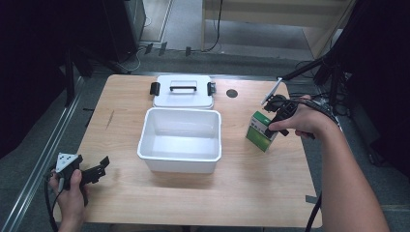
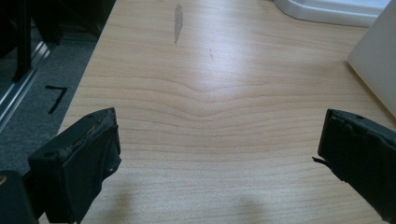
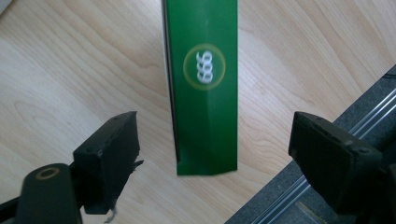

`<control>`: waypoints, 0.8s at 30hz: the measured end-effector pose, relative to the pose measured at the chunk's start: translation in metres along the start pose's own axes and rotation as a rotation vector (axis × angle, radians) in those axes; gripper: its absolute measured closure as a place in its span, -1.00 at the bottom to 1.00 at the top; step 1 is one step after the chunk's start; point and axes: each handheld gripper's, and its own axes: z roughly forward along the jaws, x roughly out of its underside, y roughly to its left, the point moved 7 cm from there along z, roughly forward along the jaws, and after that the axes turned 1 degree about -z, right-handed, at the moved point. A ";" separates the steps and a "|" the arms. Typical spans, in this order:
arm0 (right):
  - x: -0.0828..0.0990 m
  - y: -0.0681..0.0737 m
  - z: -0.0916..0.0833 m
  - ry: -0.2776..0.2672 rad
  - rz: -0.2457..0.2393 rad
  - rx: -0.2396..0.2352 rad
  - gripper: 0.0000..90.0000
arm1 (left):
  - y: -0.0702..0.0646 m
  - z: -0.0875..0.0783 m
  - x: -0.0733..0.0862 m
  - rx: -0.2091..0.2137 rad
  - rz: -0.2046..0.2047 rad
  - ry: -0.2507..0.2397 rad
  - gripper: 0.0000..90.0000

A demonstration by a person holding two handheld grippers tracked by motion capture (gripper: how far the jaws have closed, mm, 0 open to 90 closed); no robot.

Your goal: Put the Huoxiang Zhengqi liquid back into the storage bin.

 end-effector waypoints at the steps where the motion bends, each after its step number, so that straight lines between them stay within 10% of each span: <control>1: -0.003 -0.001 0.001 0.004 0.007 0.004 -0.57 | 0.000 0.000 0.000 0.000 -0.003 0.001 -1.00; 24: -0.024 -0.001 0.012 0.009 0.040 -0.034 0.04 | 0.000 0.001 0.000 0.006 -0.004 0.005 -1.00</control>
